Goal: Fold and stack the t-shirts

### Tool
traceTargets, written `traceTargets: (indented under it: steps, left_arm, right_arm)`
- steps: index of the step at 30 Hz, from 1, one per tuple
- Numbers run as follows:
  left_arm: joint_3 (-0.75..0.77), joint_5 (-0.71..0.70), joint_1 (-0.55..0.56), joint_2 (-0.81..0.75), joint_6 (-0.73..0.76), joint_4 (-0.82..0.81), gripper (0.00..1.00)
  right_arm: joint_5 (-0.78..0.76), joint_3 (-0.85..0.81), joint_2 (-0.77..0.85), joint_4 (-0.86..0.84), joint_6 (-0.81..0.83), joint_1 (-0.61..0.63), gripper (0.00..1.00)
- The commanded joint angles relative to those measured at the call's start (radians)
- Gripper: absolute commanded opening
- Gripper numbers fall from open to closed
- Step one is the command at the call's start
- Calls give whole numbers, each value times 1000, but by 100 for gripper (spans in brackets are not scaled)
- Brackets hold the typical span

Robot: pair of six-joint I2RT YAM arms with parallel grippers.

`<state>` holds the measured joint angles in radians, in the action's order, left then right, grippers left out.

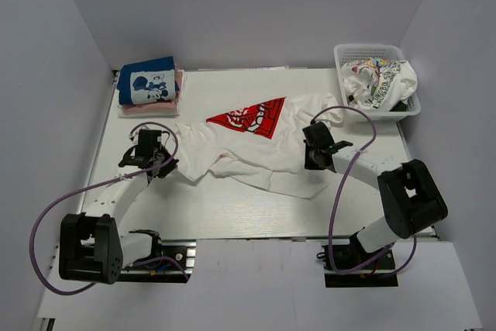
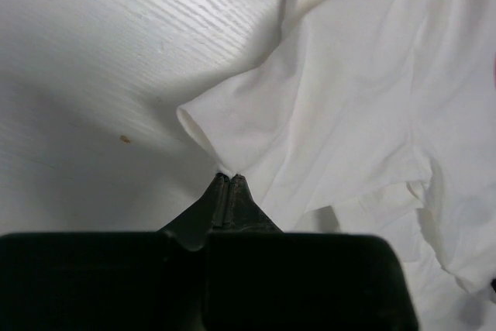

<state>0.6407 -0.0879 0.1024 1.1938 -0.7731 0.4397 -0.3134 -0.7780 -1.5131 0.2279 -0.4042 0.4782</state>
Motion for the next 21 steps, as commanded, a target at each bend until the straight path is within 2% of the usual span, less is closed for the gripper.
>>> traceTargets:
  steps: [1, 7, 11, 12, 16, 21]
  left_arm:
    - [4, 49, 5, -91, 28, -62, 0]
    - [48, 79, 5, -161, 38, -98, 0]
    - [181, 79, 5, -203, 38, -124, 0]
    - [207, 70, 5, -214, 47, -124, 0]
    - [391, 5, 5, -264, 75, -136, 0]
    - [603, -19, 5, -296, 138, -127, 0]
  right_arm:
    - [31, -9, 36, -3, 13, -1, 0]
    - [-73, -64, 145, 5, 42, -3, 0]
    - [-138, -151, 307, -15, 51, 2, 0]
    - [-153, -167, 332, -85, 95, 0, 0]
    - [-236, -274, 485, -151, 171, -1, 0]
    - [-185, -420, 597, -191, 284, -1, 0]
